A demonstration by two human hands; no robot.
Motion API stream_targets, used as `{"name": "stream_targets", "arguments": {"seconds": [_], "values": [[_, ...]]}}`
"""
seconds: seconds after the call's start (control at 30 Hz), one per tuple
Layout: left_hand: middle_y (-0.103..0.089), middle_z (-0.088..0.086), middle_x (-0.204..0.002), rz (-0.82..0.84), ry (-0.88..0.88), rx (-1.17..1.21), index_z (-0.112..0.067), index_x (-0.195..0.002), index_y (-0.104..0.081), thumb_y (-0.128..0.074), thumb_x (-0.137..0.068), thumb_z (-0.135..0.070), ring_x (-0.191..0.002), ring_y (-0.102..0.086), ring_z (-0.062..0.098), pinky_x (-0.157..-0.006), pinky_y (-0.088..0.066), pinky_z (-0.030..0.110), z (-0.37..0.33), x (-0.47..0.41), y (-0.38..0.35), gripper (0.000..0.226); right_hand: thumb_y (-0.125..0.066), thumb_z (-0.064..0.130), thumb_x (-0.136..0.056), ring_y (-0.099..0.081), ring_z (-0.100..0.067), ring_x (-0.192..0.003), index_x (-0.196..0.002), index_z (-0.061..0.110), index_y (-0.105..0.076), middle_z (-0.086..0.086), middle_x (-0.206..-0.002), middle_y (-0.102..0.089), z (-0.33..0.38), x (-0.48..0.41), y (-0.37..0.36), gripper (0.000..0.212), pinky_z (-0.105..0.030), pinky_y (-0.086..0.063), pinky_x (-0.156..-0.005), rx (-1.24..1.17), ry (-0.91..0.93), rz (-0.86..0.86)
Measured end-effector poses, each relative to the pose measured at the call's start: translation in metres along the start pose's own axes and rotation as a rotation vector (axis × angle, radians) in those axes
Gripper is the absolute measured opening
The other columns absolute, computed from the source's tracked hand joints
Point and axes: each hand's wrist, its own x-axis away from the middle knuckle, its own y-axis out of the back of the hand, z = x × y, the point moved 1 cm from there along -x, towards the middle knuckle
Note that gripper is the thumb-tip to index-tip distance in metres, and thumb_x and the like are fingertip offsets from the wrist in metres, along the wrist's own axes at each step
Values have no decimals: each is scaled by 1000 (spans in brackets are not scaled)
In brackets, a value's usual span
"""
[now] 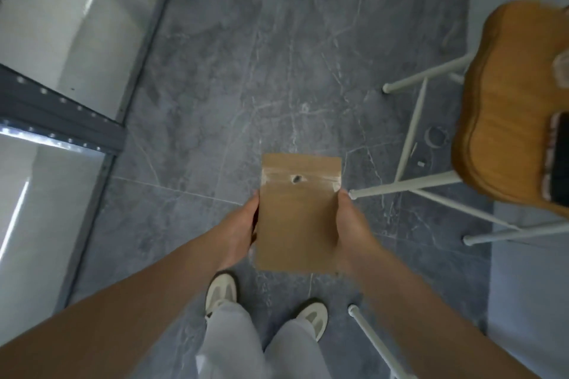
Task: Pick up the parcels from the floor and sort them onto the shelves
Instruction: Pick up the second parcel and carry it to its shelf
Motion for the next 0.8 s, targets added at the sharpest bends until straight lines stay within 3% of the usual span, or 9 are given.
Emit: {"name": "stream_targets", "arguments": {"seconds": [0.13, 0.27, 0.3, 0.37, 0.47, 0.63, 0.73, 0.8], "values": [[-61, -2, -143, 0, -93, -4, -21, -143, -57, -33, -105, -57, -132, -56, 20, -117, -40, 42, -34, 94, 1, 57, -38, 58, -103, -46, -33, -139, -153, 12, -41, -12, -155, -46, 23, 81, 5, 68, -51, -35, -116, -14, 77, -28], [-61, -15, -115, -36, -230, -31, -32, -136, -55, -31, -105, -58, -100, -57, 0, -89, -43, 26, -58, 171, 12, 47, -45, 60, -100, -46, -32, -140, -154, 13, -40, -9, -156, -45, 36, 154, 5, 72, -55, -35, -117, -54, 118, 30], [-61, -15, -113, -46, -252, -41, -33, -135, -54, -30, -105, -58, -98, -56, -3, -88, -42, 26, -62, 187, 18, 45, -47, 58, -100, -47, -32, -139, -153, 13, -41, -9, -155, -47, 38, 170, 5, 71, -55, -37, -117, -65, 129, 62], [-58, -14, -131, -43, -276, -56, -34, -142, -51, -29, -104, -60, -119, -51, 1, -104, -37, 29, -66, 219, 30, 51, -48, 52, -102, -52, -31, -134, -150, 10, -47, -9, -149, -54, 40, 202, 5, 63, -52, -41, -114, -76, 169, 145], [-38, -14, -161, 12, -280, -65, -37, -155, -38, -25, -100, -68, -150, -30, 8, -124, -23, 43, -67, 269, 44, 64, -43, 43, -107, -58, -25, -127, -141, 10, -57, -7, -139, -63, 45, 256, 8, 50, -44, -45, -110, -29, 256, 269], [-43, -10, -160, 13, -372, -5, -37, -153, -41, -27, -94, -75, -150, -32, 13, -121, -27, 45, -70, 353, 38, 72, -36, 46, -108, -52, -27, -135, -146, 13, -52, -8, -147, -56, 62, 351, 28, 53, -46, -37, -117, 163, 440, 319], [-47, -6, -157, -32, -466, 74, -33, -152, -45, -27, -94, -75, -147, -38, 16, -123, -28, 49, -72, 402, 34, 74, -35, 37, -110, -58, -23, -124, -142, 18, -57, -4, -135, -63, 70, 401, 39, 43, -37, -44, -105, 209, 610, 380], [-53, -8, -152, -61, -517, 110, -34, -145, -53, -29, -94, -75, -142, -45, 14, -115, -37, 45, -71, 437, 33, 69, -38, 30, -110, -59, -21, -120, -140, 21, -60, -2, -130, -65, 72, 430, 45, 38, -35, -46, -97, 260, 703, 415]]}}
